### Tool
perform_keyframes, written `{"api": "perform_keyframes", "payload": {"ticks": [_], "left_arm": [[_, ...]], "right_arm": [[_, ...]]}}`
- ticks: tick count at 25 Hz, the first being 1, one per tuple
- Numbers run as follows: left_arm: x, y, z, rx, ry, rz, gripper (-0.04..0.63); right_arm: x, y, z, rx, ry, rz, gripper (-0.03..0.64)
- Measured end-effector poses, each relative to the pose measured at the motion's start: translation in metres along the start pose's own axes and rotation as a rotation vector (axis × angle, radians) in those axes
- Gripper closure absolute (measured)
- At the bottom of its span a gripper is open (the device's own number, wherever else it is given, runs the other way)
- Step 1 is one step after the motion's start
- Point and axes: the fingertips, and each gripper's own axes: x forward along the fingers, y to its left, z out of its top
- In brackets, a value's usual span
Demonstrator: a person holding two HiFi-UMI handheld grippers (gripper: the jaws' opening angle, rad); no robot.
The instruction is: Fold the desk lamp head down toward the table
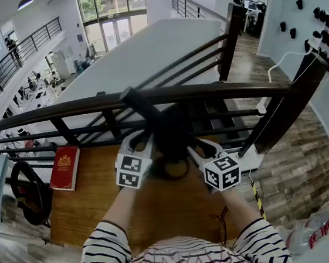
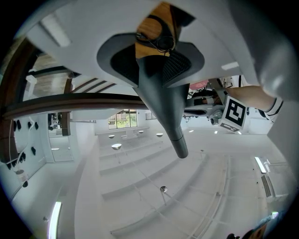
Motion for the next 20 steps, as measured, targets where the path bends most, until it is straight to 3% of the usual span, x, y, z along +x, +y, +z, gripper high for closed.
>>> {"api": "perform_keyframes", "payload": {"ticks": [3,13,17,20], "left_arm": [[-0.011,0.001,-0.003,-0.014,-0.008,0.007,0.528],[-0.056,-0.014,-0.011,-0.094,-0.036,0.015,0.528],[-0.072,-0.023,-0.020,-0.125,-0.038,0.006,0.531],[-0.087,-0.030,-0.026,-0.143,-0.038,-0.001,0.569]], "right_arm": [[-0.004,-0.001,-0.002,0.018,-0.005,-0.015,0.436],[-0.042,0.013,-0.032,0.127,-0.014,-0.080,0.437],[-0.055,0.026,-0.045,0.140,-0.014,-0.117,0.461],[-0.066,0.036,-0.050,0.151,-0.036,-0.153,0.504]]}}
